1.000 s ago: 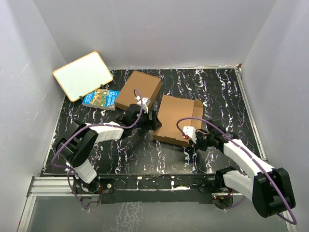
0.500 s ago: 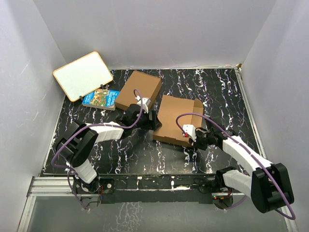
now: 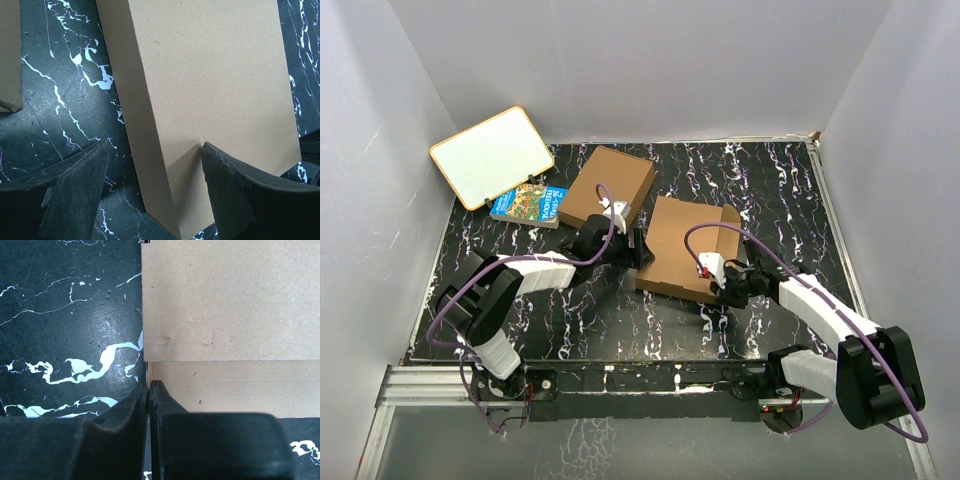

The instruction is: Fold the paper box

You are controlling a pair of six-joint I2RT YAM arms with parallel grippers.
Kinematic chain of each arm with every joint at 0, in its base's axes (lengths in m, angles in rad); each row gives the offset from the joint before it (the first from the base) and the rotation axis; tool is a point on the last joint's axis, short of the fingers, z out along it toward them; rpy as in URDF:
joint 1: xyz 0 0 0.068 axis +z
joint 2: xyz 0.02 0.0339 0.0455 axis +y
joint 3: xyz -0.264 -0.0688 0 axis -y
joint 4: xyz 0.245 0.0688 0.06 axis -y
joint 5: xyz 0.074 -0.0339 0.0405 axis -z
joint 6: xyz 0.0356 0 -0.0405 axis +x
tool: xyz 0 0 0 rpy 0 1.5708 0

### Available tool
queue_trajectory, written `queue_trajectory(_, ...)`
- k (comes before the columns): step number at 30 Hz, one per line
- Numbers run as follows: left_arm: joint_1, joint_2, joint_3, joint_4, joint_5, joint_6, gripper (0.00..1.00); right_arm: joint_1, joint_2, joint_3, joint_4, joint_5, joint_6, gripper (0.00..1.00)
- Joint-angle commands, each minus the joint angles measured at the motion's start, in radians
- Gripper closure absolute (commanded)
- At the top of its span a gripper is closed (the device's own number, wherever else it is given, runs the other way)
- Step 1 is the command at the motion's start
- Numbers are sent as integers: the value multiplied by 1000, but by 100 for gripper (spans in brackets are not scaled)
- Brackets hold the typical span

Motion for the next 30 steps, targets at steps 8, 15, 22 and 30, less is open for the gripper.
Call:
queue_trajectory(8,7,10,-7,-48,1,18,29,-13,134,130,-57,-67,22,92)
queue_trajectory(15,7,17,-5,-48,6,17,29,-13,253,227,-143,-70,14,92)
queue_trajectory(22,6,24,2,-52,6,10,30,-10,221,242,-141,-87,1,92)
queue_trajectory(30,6,33,9,-60,10,4,30,18,210,249,-145,-92,8,92)
